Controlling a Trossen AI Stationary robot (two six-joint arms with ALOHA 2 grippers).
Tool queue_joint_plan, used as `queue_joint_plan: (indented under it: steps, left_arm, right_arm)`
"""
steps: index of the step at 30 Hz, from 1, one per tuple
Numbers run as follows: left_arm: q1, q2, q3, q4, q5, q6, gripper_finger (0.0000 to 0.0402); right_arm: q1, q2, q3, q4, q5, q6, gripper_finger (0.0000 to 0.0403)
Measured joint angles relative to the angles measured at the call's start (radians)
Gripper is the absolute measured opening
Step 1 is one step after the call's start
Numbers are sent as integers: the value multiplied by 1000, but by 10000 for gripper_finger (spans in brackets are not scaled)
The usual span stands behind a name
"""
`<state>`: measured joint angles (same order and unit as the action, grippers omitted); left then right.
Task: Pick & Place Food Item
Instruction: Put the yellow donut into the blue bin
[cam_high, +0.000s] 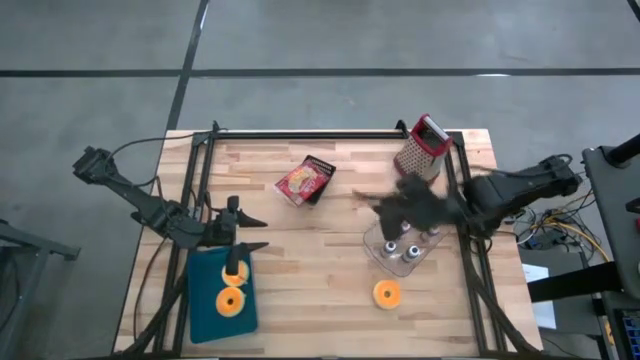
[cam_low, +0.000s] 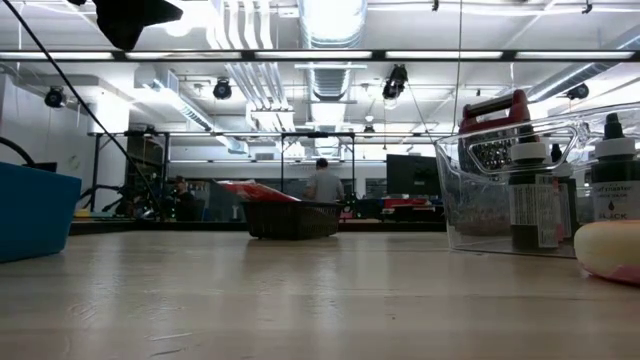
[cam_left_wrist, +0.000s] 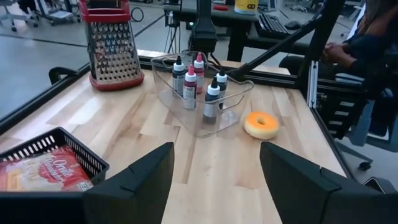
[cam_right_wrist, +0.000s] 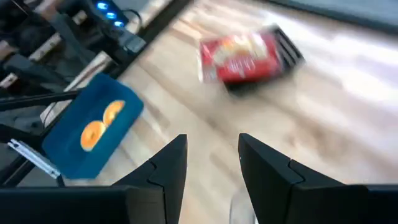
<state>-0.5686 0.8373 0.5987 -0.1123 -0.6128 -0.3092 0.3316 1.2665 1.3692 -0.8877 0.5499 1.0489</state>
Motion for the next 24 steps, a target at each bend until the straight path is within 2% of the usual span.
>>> queue_joint_plan:
  steps: [2,4,10,13,15,19,24]
  left_arm:
    - [0,0,0,0,0,-6,243]
    - [0,1,0,0,0,-6,243]
    - [0,4,-2,0,0,-56,243]
    - [0,4,-5,0,0,-89,243]
    - [0,4,-8,0,0,-95,243]
    - [0,4,-14,15,0,-117,243]
    - [0,5,-12,35,8,-137,243]
  right_arm:
    - [99,21,51,-118,61,178,139]
    - [195,41,78,-155,117,303,139]
    - [421,145,114,-119,324,531,139]
    - [486,202,120,-122,359,686,139]
    - [507,241,123,-135,322,797,139]
    - [513,326,121,-210,179,1011,139]
    - [513,400,119,-402,-92,1313,139]
